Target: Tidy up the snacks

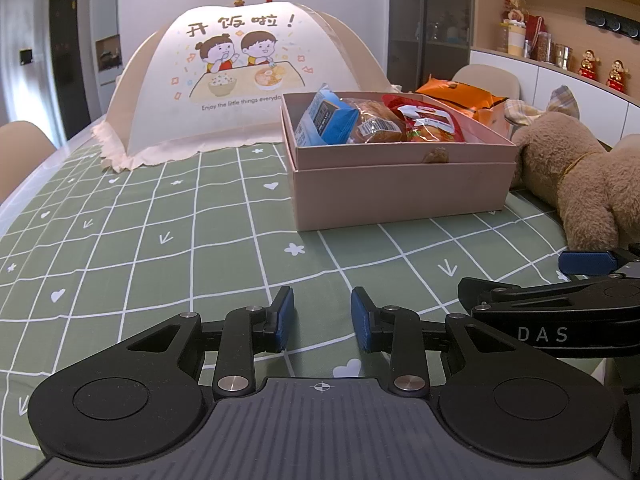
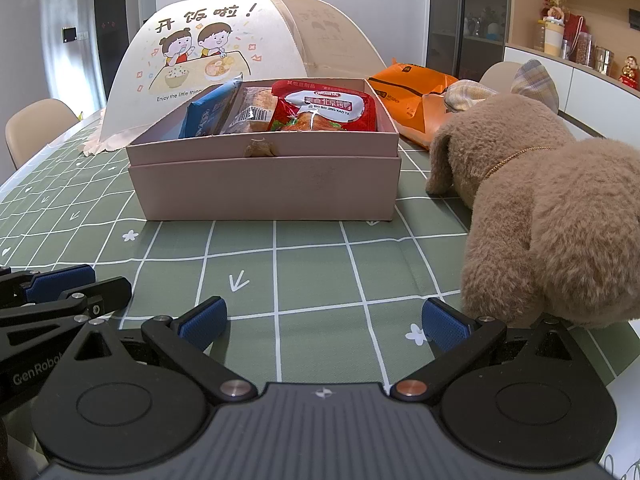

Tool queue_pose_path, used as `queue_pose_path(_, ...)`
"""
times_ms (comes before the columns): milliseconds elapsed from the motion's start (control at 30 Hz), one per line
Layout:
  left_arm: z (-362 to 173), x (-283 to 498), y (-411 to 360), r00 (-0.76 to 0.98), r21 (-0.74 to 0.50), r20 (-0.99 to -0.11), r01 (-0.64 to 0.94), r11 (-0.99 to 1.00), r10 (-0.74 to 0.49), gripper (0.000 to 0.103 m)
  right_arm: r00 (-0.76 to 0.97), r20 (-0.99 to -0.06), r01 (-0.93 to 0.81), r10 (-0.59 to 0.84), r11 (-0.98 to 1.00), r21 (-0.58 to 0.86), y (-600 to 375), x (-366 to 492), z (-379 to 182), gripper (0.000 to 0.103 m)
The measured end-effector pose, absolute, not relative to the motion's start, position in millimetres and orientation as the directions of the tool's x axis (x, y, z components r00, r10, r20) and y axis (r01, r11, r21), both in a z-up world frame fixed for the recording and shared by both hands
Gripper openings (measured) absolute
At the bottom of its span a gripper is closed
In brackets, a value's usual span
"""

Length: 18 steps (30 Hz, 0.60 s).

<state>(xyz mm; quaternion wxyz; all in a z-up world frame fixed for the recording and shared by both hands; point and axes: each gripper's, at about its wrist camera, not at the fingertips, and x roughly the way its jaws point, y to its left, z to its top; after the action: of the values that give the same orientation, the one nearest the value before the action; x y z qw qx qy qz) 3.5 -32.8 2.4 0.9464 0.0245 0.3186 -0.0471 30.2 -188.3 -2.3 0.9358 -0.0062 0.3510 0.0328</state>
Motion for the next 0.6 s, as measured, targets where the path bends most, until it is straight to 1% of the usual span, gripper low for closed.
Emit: queue_pose_path(600,2.3,2.9,-33.6,0.792,0.015,-0.605,0.111,0.994,-0.08,0.035,0.752,-0.657,-0.066,0.057,0.998,0.012,-188.3,30.2,-2.3,0.103)
